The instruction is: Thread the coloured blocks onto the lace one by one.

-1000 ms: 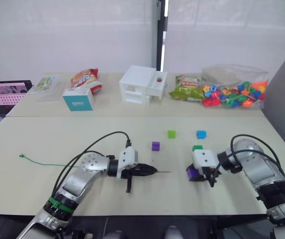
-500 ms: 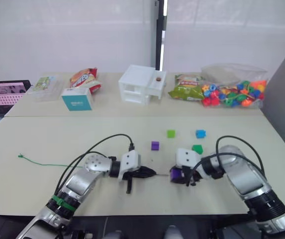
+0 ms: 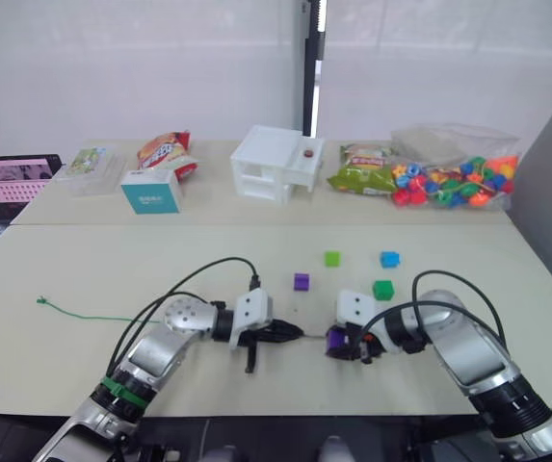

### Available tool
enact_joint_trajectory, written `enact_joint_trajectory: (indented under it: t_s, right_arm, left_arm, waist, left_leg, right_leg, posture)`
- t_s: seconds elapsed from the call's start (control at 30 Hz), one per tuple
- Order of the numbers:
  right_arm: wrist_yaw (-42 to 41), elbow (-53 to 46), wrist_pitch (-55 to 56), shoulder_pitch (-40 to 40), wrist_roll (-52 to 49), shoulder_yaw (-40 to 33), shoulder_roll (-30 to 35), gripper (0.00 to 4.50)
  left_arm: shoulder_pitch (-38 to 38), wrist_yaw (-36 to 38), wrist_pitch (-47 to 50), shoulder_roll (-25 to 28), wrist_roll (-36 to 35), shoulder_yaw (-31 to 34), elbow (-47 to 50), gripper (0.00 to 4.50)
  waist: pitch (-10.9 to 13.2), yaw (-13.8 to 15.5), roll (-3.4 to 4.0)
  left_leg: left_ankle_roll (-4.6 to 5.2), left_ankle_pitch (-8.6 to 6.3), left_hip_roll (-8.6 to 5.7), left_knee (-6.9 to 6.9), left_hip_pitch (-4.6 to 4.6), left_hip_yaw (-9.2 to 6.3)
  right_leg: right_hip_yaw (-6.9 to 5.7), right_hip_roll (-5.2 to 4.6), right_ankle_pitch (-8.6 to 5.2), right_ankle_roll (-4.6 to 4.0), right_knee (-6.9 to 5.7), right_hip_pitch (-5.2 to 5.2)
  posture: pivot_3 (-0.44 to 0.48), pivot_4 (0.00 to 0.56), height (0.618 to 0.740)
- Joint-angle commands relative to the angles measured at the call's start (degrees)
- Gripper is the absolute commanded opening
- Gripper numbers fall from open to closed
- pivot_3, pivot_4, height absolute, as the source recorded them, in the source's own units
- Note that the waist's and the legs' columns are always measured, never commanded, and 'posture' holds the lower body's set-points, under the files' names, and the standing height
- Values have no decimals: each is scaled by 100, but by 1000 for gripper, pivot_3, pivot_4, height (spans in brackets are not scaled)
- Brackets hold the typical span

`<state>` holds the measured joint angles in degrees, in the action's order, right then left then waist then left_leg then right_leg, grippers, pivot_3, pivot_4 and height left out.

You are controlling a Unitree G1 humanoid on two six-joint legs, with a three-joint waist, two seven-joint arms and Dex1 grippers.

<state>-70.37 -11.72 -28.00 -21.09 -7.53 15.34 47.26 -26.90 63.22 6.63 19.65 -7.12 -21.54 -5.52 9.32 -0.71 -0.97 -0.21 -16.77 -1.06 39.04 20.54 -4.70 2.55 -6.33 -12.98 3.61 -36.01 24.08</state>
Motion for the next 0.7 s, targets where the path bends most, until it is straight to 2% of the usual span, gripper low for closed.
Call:
enact_joint_trajectory:
  t_s: [0.03,0.43,0.7]
  right_arm:
    - [78,33,56,-26,68,50,3,1191]
    - [130,193,179,-24,81,78,-42,1191]
    - [130,151,159,-2,67,78,-57,1191]
  left_arm:
    - [-14,48,100,-26,-134,0,274,0]
    - [150,185,405,130,-163,-6,590,0]
    - [54,48,224,-72,-127,32,399,0]
  waist:
    - [0,0,0]
    - [-1,-2,-2]
    - [-2,-8,-4]
  left_leg:
    - [0,0,0,0,0,0]
    - [-3,1,0,0,-5,0]
    - [-2,1,0,0,-9,0]
  right_leg:
    - [0,0,0,0,0,0]
    - [0,0,0,0,0,-5]
    - [0,1,0,0,-2,-6]
  posture:
    - [0,150,740]
    - [0,150,740]
    - [0,150,740]
